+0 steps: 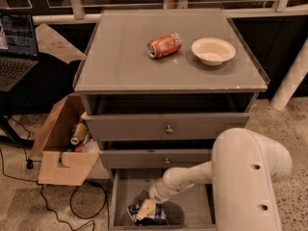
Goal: Pick blue chip bag from bottom drawer and place on counter
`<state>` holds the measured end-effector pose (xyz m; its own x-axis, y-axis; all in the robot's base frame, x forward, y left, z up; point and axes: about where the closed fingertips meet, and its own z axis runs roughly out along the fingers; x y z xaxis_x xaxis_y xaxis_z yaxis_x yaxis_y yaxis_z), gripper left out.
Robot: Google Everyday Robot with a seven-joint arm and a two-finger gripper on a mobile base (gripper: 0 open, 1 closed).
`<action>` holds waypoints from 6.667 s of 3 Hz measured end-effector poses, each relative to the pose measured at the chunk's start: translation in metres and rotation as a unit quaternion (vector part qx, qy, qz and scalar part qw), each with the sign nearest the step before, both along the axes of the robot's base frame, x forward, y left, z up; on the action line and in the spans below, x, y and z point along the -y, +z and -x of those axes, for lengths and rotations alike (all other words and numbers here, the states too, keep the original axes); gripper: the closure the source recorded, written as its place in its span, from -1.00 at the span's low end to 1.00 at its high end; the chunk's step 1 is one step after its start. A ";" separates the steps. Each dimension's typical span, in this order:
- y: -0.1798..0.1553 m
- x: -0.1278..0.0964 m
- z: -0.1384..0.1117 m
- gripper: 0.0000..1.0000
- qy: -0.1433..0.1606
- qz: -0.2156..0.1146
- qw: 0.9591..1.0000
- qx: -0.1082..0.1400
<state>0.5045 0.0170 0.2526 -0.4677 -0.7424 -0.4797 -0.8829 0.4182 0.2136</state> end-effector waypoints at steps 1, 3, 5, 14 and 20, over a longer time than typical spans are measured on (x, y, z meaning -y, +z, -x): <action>0.003 -0.003 0.004 -1.00 0.007 0.000 1.000 0.003; -0.030 -0.004 0.001 -1.00 -0.014 0.012 1.000 -0.012; -0.073 0.001 0.001 -1.00 -0.044 0.032 0.998 -0.031; -0.069 0.007 -0.013 1.00 -0.072 0.012 0.997 -0.005; 0.064 0.019 -0.019 1.00 -0.026 -0.097 0.995 0.024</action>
Offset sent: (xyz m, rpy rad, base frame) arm -0.0028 0.0021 -0.0357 -0.0335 0.0243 -0.0498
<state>0.5239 -0.0018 0.3170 -0.4753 -0.6099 -0.6342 -0.8727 0.4182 0.2519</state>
